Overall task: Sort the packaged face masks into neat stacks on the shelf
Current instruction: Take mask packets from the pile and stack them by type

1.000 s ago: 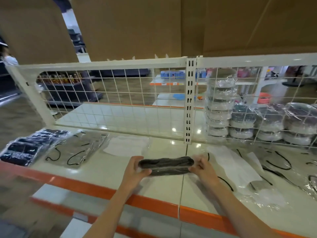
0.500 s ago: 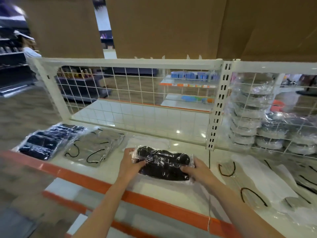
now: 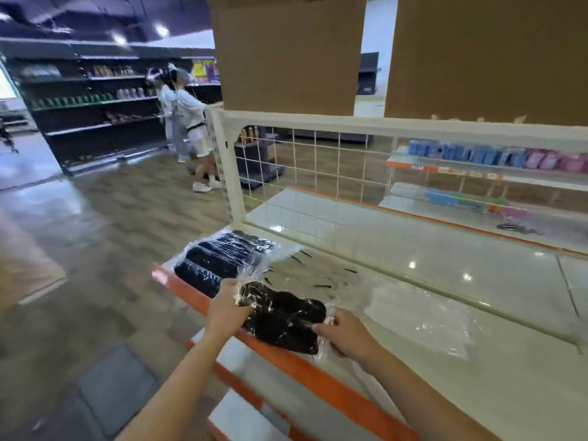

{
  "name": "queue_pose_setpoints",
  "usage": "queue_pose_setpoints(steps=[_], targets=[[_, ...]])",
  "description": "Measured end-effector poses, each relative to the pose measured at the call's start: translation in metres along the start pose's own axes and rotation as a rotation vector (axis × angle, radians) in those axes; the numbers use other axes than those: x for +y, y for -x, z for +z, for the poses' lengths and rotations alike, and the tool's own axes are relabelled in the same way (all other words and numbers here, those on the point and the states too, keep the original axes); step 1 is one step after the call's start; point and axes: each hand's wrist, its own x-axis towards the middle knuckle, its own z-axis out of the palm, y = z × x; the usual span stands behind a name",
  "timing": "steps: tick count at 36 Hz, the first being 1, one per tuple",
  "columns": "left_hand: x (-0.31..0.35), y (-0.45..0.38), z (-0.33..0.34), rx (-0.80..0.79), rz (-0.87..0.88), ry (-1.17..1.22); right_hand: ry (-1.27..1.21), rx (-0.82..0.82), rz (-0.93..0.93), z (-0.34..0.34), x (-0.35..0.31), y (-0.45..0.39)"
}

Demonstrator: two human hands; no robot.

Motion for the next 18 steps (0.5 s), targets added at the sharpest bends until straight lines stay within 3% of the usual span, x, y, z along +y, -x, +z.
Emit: queue_pose_setpoints(steps=[11, 18], targets=[[-0.050, -0.100, -0.061, 0.170, 0.027, -0.110, 0.039, 0.008, -0.084, 0.089, -0.081, -0.095], [-0.080, -0.112, -0.052, 0.078, 0.151, -0.352, 0.107, -0.001, -0.009, 0.138, -0.088, -0.136]])
